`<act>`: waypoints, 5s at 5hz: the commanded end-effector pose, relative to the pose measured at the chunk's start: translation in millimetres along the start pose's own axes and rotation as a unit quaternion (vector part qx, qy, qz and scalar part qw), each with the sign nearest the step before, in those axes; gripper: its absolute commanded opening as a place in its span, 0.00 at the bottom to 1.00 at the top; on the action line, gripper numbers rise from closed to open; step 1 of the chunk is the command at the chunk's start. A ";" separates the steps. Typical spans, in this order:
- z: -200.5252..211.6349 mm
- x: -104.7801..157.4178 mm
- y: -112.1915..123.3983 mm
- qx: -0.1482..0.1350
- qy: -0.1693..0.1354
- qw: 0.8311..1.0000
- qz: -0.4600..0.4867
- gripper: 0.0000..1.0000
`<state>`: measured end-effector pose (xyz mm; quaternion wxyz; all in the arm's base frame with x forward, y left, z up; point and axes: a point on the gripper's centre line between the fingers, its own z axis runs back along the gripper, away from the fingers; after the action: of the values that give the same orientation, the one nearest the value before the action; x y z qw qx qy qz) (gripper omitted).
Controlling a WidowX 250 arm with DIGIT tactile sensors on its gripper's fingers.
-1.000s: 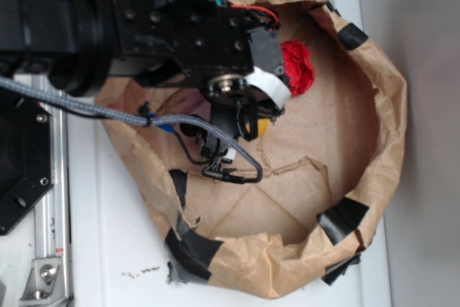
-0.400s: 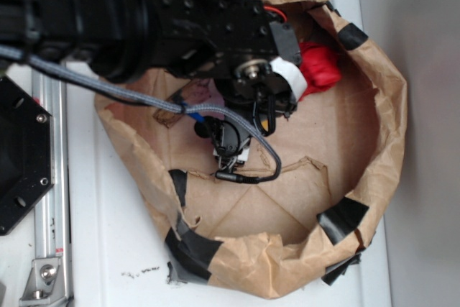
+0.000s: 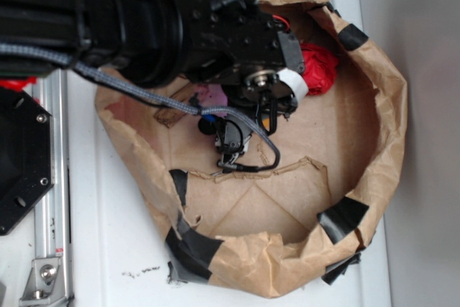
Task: Grab the yellow duck.
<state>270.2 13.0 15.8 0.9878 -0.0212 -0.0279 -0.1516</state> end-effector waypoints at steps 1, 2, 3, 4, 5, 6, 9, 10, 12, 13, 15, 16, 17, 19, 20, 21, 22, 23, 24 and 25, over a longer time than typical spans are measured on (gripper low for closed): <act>25.3 16.9 -0.1 -0.012 -0.050 0.999 0.000 0.00; 37.5 16.5 -0.4 -0.017 -0.064 0.998 -0.003 0.00; 39.7 14.6 -2.0 -0.018 -0.056 0.998 -0.007 1.00; 43.5 16.2 -8.6 -0.019 -0.059 0.998 -0.014 1.00; 40.9 23.2 -6.9 -0.022 -0.064 0.997 0.028 1.00; 39.0 30.4 -4.7 -0.033 -0.071 0.995 0.061 1.00; 27.7 48.1 -11.9 -0.014 -0.081 0.994 0.066 1.00; 27.2 56.0 -8.0 -0.017 -0.084 0.994 0.068 1.00; 29.7 63.7 4.8 0.000 -0.098 0.993 0.073 1.00; 31.9 67.4 6.5 -0.002 -0.106 0.992 0.076 1.00; 35.4 72.0 15.1 0.009 -0.128 0.985 0.112 1.00; 32.0 69.7 19.6 0.029 -0.134 0.978 0.154 1.00; 27.2 70.7 24.1 0.044 -0.139 0.975 0.170 0.98; 22.4 71.3 27.1 0.024 -0.130 0.976 0.174 0.00; 25.8 69.5 24.3 0.013 -0.128 0.978 0.166 0.00; 41.2 63.3 20.0 -0.011 -0.127 0.984 0.127 0.00; 73.9 42.2 11.3 -0.006 -0.108 0.993 0.053 0.00; 95.9 25.9 1.5 0.023 -0.065 0.998 0.011 0.00; 113.6 11.9 -7.4 0.049 -0.002 0.999 -0.014 0.00; 119.2 8.6 -13.5 0.038 0.024 0.999 -0.017 0.00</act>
<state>257.8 7.3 113.5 0.9868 0.0131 0.0223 -0.1596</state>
